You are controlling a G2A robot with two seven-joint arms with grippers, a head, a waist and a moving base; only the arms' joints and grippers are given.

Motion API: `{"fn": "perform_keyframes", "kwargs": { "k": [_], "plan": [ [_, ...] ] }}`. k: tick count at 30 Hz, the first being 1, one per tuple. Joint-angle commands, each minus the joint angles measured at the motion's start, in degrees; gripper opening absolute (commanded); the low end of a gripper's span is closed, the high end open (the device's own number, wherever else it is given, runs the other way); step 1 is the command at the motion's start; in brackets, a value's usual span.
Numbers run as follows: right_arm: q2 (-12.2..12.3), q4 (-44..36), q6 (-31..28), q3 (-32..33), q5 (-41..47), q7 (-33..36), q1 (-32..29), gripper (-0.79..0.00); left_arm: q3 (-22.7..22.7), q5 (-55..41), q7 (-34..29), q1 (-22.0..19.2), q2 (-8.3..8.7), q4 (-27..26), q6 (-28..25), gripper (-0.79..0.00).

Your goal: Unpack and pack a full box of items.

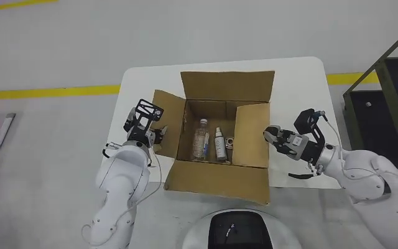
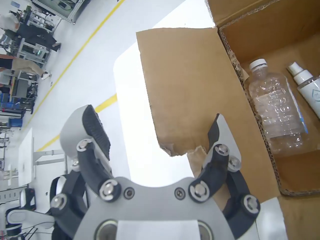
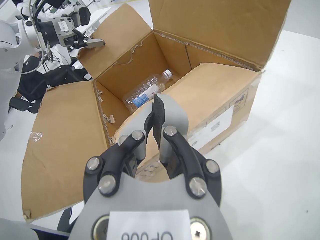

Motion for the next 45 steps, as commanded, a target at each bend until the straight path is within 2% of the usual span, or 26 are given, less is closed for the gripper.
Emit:
{"fn": "perform_keyframes", "kwargs": {
  "k": [1,11,25,31,41,45],
  "plan": [
    [0.01,0.18,-0.02,0.04,0.03,0.01,0.08,-0.785,0.14,1.24,-0.04,0.12,0.05,0.09,-0.67,0.000],
    [0.04,0.77,-0.14,0.32,0.94,-0.15,0.69,-0.785,0.81,4.08,0.18,0.63,0.02,1.74,-1.85,0.000],
    [0.54,5.38,3.35,6.21,0.24,-2.20,-2.31,-0.785,-0.44,5.86,1.43,0.62,0.01,1.76,-3.06,0.000],
    [0.21,8.05,3.70,3.59,-0.59,-2.76,-2.00,-0.785,-2.55,4.18,3.69,1.02,0.14,-0.03,-4.14,0.000],
    [-0.60,13.09,1.17,-3.03,-3.49,-1.88,4.88,-0.785,-4.05,3.10,-0.42,-0.01,0.29,-5.52,-7.77,0.000],
    [-0.97,14.97,0.11,-5.38,-4.26,-1.57,7.66,-0.785,-3.19,1.72,-0.97,-0.60,0.17,-7.04,-8.19,0.000]
  ]
}}
